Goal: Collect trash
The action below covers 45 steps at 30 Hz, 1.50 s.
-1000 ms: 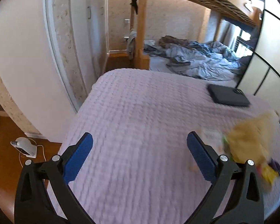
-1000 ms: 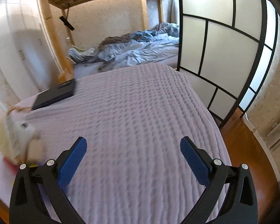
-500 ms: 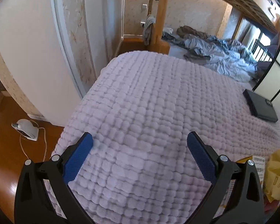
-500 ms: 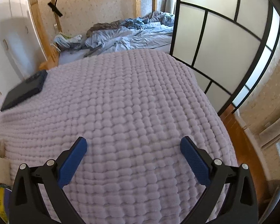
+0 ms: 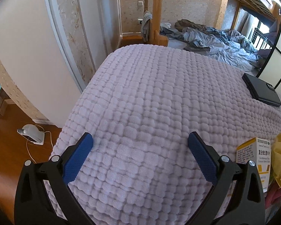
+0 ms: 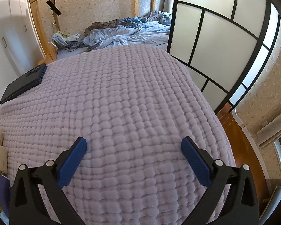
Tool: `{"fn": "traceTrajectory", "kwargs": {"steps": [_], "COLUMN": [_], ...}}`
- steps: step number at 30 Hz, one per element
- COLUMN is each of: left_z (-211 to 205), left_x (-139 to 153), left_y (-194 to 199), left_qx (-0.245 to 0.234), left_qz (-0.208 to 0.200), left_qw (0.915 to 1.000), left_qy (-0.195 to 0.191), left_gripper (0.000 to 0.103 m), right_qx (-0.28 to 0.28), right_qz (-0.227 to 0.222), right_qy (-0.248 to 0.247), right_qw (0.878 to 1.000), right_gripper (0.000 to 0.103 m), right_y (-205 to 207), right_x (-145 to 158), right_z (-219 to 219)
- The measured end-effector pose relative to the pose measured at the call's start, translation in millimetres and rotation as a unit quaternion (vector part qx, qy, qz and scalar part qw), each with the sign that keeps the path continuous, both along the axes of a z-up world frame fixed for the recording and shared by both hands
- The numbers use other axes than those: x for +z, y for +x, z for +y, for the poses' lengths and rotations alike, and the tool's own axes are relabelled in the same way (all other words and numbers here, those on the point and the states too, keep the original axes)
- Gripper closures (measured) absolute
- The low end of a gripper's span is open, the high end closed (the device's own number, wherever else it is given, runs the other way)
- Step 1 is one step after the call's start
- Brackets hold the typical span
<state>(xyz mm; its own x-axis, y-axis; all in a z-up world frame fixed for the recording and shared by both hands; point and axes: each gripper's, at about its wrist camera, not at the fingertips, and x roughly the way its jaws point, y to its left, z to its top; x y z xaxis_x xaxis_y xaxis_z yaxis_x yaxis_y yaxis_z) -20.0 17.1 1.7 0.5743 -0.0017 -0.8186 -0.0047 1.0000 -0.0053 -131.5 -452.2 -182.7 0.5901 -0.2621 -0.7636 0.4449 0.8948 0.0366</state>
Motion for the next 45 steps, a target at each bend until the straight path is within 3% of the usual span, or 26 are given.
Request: {"fn": "traceTrajectory", "kwargs": {"steps": [45], "left_z": [-0.2], "left_x": [-0.2], "left_y": [1.6], "left_qx": [0.000], "left_qz": [0.000], "left_qw": [1.0000], "left_qy": [0.001], "left_gripper": [0.001], "right_qx": [-0.002], "right_qz": [0.001], "right_qy": [-0.001], "right_qw": [1.000], "right_gripper": [0.004], "right_y": [0.2], "right_x": [0.9], "right_z": [-2.0]}}
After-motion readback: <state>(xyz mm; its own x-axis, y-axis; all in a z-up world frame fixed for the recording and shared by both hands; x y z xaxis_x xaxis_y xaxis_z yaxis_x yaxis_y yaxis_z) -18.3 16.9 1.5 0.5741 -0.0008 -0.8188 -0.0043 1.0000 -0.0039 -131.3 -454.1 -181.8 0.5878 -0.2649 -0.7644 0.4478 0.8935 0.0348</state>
